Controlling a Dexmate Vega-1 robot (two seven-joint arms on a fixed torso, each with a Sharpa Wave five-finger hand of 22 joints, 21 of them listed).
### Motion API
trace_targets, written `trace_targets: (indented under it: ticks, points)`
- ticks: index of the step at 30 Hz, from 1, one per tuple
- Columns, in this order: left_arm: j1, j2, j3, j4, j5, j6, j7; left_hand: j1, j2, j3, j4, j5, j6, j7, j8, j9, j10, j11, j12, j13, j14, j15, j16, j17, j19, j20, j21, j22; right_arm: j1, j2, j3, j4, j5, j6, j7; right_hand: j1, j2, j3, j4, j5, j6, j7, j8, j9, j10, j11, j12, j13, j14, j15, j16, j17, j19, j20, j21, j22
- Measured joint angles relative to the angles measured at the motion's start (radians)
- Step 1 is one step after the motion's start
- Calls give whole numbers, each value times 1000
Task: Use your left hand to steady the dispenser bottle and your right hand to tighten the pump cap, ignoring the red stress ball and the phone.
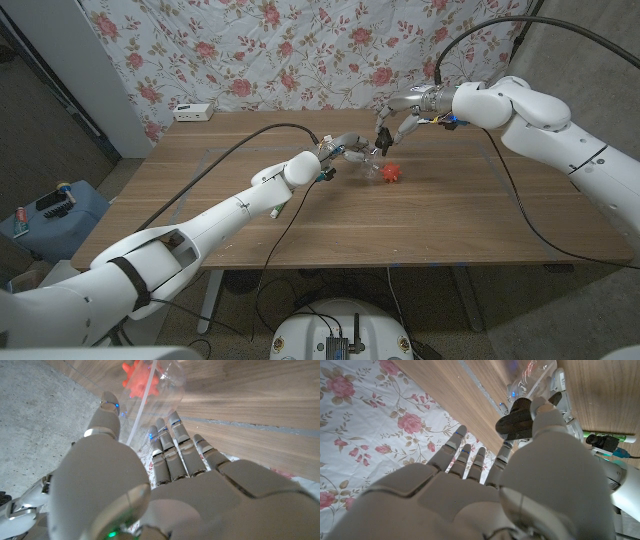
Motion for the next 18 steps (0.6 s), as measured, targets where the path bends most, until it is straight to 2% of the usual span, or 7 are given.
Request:
trace_targets:
  ticks: [18]
  points:
    - [-1,-1,1,3,1,-6,1,0,0,0,0,2,0,0,-2,7,0,0,-1,0,0,0,0,0,0,0,0,0,6,2,-25,-37,9,-117,43,-12,4,-5,5,0,0,0,-1,-2,18,18,6,0,0,0,0,0,0,0,-5,0]
